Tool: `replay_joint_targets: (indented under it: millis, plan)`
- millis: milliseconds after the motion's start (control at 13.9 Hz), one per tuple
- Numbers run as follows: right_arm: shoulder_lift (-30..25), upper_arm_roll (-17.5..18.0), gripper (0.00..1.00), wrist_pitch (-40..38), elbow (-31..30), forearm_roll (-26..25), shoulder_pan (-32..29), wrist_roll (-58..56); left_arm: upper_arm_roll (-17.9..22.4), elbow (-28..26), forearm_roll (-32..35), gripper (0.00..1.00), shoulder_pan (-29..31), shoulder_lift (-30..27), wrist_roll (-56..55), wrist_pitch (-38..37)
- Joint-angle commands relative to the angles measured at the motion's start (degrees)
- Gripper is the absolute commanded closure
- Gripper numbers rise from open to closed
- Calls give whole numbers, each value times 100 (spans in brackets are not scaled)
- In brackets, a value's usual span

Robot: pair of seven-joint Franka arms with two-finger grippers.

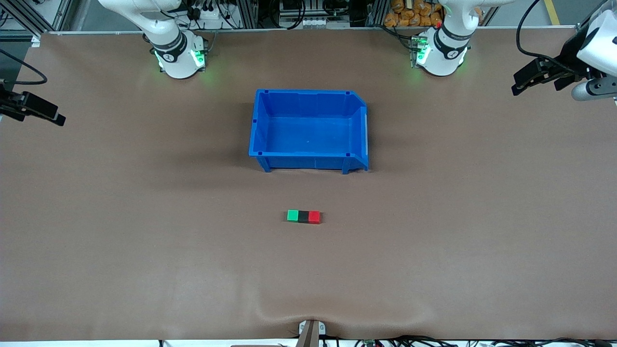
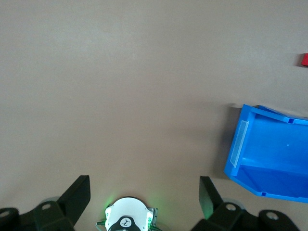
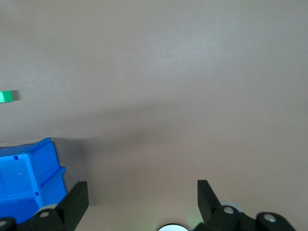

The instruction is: Attach green and red cubes to black cube

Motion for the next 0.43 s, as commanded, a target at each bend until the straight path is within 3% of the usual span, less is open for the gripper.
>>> replay_joint_targets:
  millis: [0, 360]
  plan:
    - [32, 29, 0, -57, 107, -9, -46, 83, -26, 127, 59, 0, 50, -17, 149, -129]
    - [49, 2, 0, -57, 99, 18, -90, 92, -43, 180, 68, 0, 41, 1, 184, -129]
